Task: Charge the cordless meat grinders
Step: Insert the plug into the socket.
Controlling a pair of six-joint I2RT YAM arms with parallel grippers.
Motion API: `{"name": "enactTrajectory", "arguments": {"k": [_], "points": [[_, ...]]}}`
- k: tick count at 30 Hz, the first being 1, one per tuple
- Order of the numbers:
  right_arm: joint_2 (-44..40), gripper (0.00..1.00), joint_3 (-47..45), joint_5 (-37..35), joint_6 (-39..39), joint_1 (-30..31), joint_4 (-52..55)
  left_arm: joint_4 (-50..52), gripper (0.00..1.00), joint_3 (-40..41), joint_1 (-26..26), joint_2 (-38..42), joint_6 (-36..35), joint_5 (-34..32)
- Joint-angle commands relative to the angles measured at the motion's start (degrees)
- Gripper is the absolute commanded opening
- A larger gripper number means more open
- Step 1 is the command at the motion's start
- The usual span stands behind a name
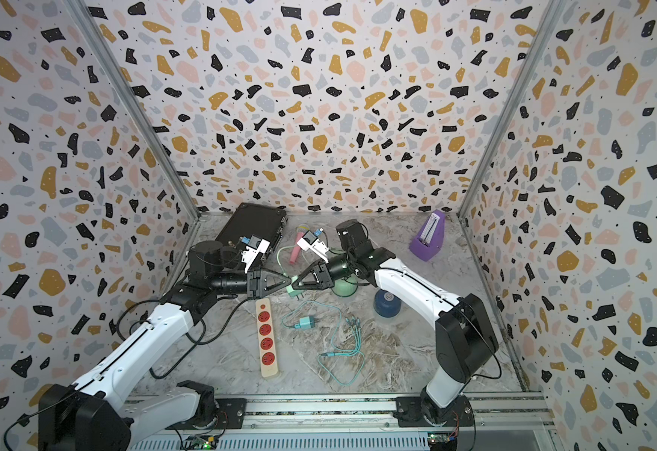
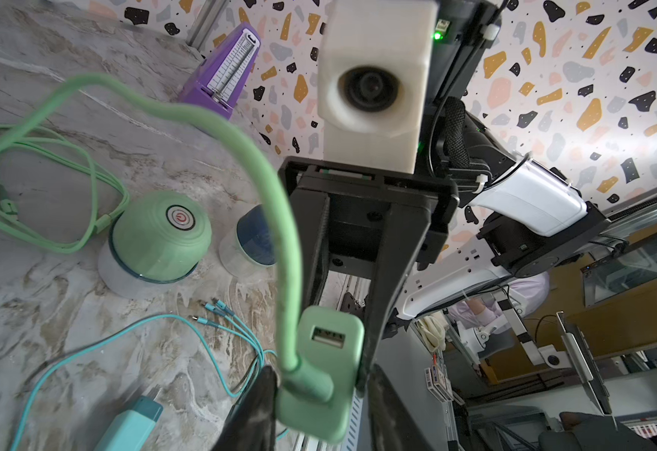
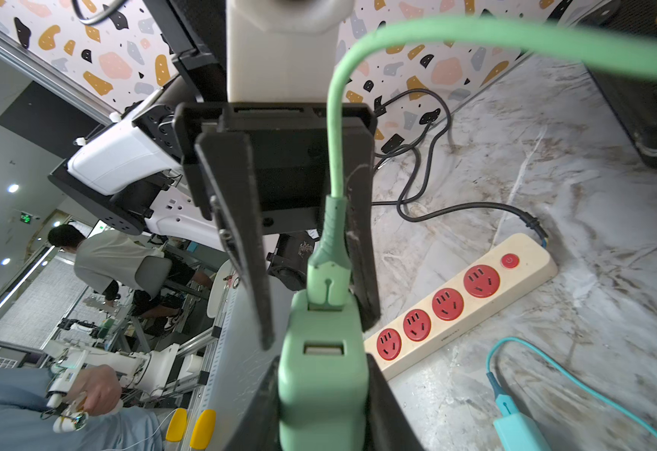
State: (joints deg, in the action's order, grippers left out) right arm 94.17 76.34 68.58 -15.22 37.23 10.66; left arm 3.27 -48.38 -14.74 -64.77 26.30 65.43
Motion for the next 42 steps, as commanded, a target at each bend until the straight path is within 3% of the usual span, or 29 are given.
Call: {"name": "enactTrajectory", "arguments": {"k": [1,5,8,10,13,17,21,28,31,37,42], "points": [[-1.54,0.14,1.23,1.73,-1.44,0.03,-2.12,-5.60,0.30,0.95,-0.02,-0.16,2.08,3.61],[-0.69,0.15,1.95,2.61,-2.69,0.05,-2.53,-9.94,0.23,1.87,-0.08,-0.65,5.70,5.73],[-0.20,0.17,2.45,2.88,-2.98,0.03,-2.13,-12.75,0.09,2.75,-0.11,-1.23,8.30,7.12],[-0.25,0.25,2.87,2.29,-1.85,0.03,-0.47,-12.84,0.00,3.07,-0.06,-1.28,8.24,7.15],[-1.03,0.41,4.38,-0.78,4.76,-0.14,7.92,-6.55,0.00,1.84,0.27,-0.98,3.48,5.08],[-3.52,0.64,4.69,-7.20,11.49,-1.46,17.05,15.19,0.00,-3.67,1.15,0.23,-12.72,-6.08],[-7.20,0.71,2.01,-15.11,11.29,-4.11,18.47,23.13,0.00,-5.03,2.57,2.08,-16.59,-20.07],[-8.83,0.73,1.56,-28.13,11.96,-4.68,22.94,25.60,0.00,-0.39,2.53,10.17,-8.42,-49.23],[-8.86,0.73,0.68,-31.78,10.79,-4.63,22.60,27.45,0.00,2.52,2.44,12.30,-4.36,-58.63],[-8.74,0.73,-1.85,-33.50,9.43,-4.63,21.44,27.04,0.00,6.34,-0.66,10.10,1.46,-68.82],[-8.70,0.72,-3.77,-33.24,9.05,-4.62,20.87,24.62,0.00,7.49,-2.65,7.74,3.45,-69.75]]}}
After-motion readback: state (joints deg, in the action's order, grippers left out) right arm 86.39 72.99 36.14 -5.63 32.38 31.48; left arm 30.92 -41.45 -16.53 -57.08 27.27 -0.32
